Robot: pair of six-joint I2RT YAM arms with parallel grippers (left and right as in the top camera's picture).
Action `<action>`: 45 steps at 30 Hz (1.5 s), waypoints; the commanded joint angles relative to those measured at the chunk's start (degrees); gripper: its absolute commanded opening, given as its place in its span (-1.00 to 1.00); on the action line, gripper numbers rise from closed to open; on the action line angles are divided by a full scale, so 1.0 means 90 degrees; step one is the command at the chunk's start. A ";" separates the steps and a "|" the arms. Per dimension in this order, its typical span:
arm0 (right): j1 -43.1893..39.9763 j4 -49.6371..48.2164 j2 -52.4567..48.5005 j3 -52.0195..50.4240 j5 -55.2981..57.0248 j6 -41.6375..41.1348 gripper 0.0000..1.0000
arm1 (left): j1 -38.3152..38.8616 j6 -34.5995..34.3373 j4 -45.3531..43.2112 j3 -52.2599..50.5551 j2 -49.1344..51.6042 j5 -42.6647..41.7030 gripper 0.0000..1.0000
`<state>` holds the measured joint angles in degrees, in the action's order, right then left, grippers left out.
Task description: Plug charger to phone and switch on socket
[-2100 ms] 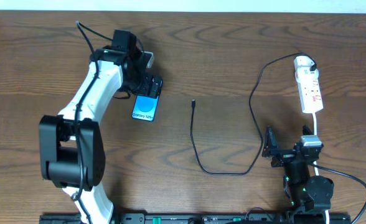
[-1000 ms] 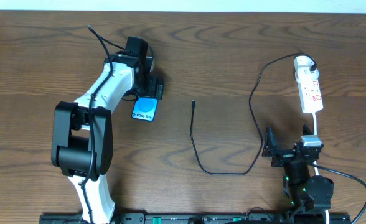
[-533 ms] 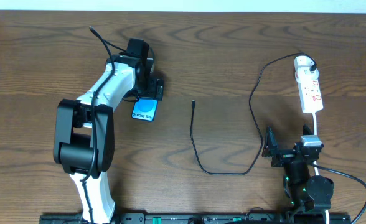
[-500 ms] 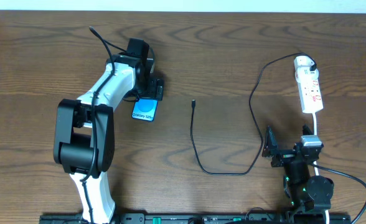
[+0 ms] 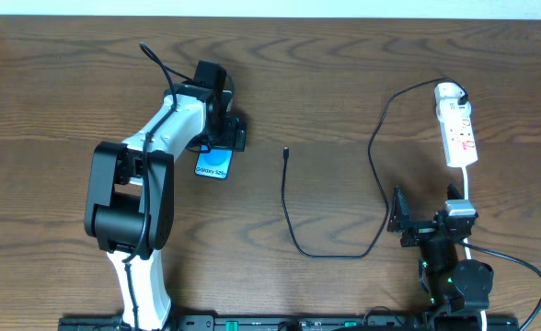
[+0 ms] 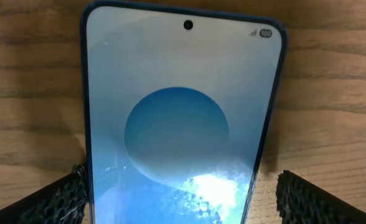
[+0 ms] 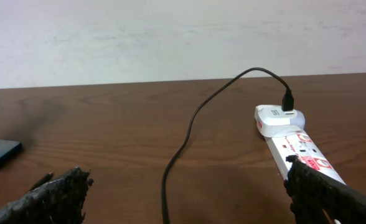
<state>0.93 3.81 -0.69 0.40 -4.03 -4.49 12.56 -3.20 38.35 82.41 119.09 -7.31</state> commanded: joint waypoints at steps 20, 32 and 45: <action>-0.0015 0.0029 0.0039 -0.0010 0.0032 0.0032 0.98 | 0.0015 -0.0061 -0.0440 -0.0695 0.0104 0.0083 0.86; -0.0015 0.0029 0.0039 -0.0010 0.0032 0.0032 0.98 | 0.0015 -0.0061 -0.0418 -0.0716 0.0104 0.0080 0.54; -0.0015 0.0029 0.0039 -0.0010 0.0032 0.0032 0.99 | 0.0015 -0.0061 -0.0486 -0.0716 0.0104 0.0080 0.51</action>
<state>0.93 3.81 -0.69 0.40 -4.03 -4.49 12.86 -3.01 33.32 78.54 117.62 -4.97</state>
